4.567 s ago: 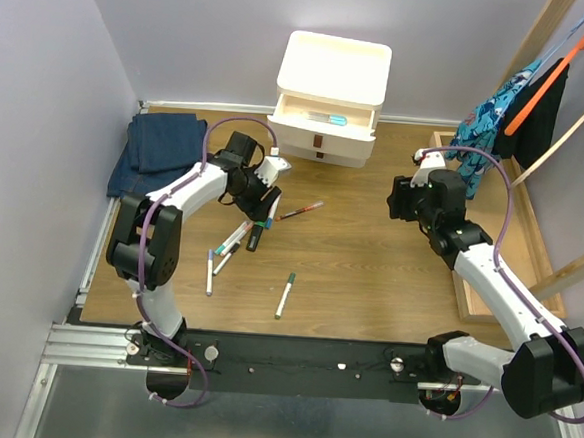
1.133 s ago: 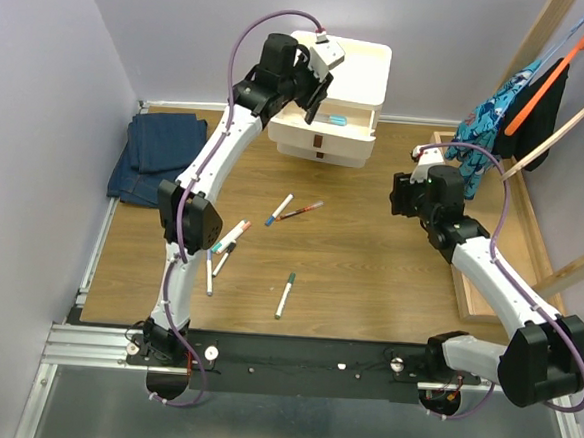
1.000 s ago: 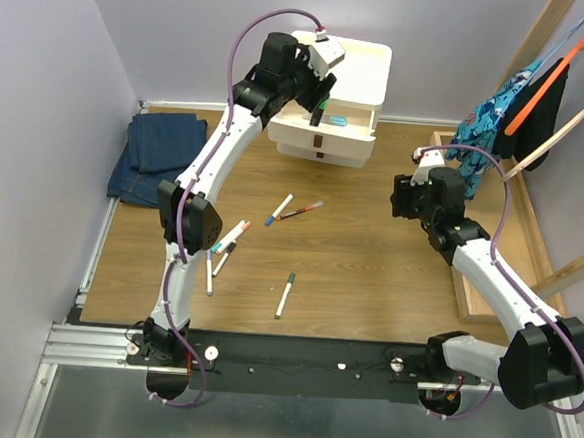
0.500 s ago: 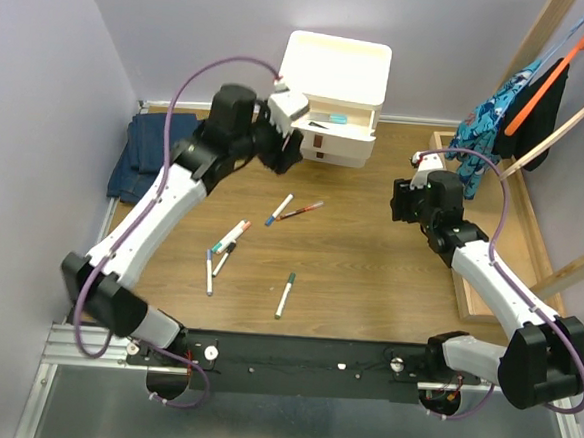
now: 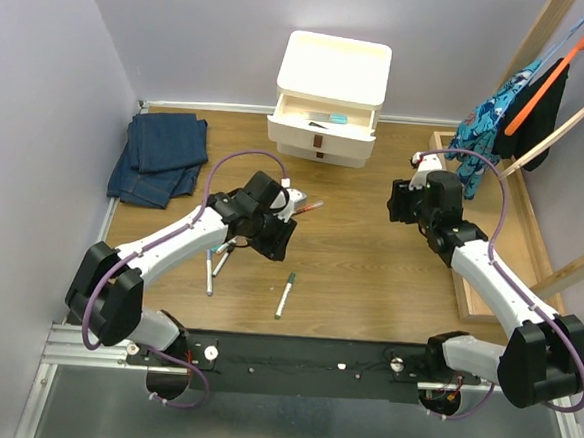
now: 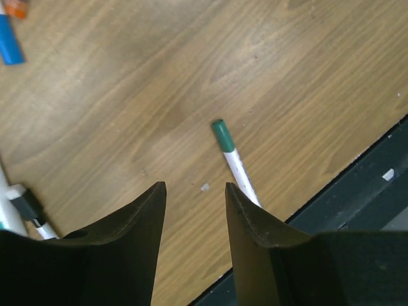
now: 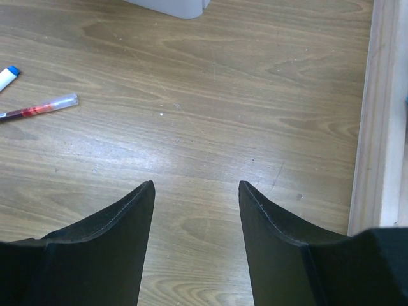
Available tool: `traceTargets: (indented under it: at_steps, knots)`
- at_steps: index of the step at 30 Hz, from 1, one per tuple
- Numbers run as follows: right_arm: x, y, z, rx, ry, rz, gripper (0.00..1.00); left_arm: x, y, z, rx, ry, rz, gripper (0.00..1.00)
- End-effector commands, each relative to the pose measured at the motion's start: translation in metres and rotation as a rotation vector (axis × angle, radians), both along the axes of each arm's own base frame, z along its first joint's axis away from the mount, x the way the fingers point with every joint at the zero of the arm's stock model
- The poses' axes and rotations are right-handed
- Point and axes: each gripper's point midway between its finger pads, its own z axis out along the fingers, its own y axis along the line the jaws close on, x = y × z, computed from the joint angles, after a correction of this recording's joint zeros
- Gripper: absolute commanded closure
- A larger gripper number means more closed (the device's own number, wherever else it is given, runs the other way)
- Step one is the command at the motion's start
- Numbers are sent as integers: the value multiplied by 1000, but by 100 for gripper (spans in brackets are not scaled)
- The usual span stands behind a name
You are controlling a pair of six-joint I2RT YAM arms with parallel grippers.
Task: Sort the stationery into containers
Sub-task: Pick up the pen from the center of the board.
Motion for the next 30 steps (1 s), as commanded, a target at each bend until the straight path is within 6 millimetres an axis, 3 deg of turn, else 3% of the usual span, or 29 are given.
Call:
traceTargets:
  at_steps: [1, 6, 10, 18, 23, 30]
  knots:
    - [-1, 3, 6, 40, 6, -2, 37, -24, -18, 0, -27, 56, -32, 48]
    - [-4, 3, 5, 45, 9, -4, 37, -55, -30, -25, 15, 169, -93, 46]
    - [-6, 2, 12, 51, 0, -8, 37, -72, -27, -40, 33, 225, -82, 46]
    - [-9, 8, 23, 96, -24, 4, 37, -82, -30, -64, 62, 293, -72, 45]
    - [-14, 5, 21, 97, -31, -2, 37, -89, -42, -77, 91, 327, -116, 43]
    - [-25, 5, 23, 118, -41, 0, 36, -83, -23, -114, 265, 349, -40, 45]
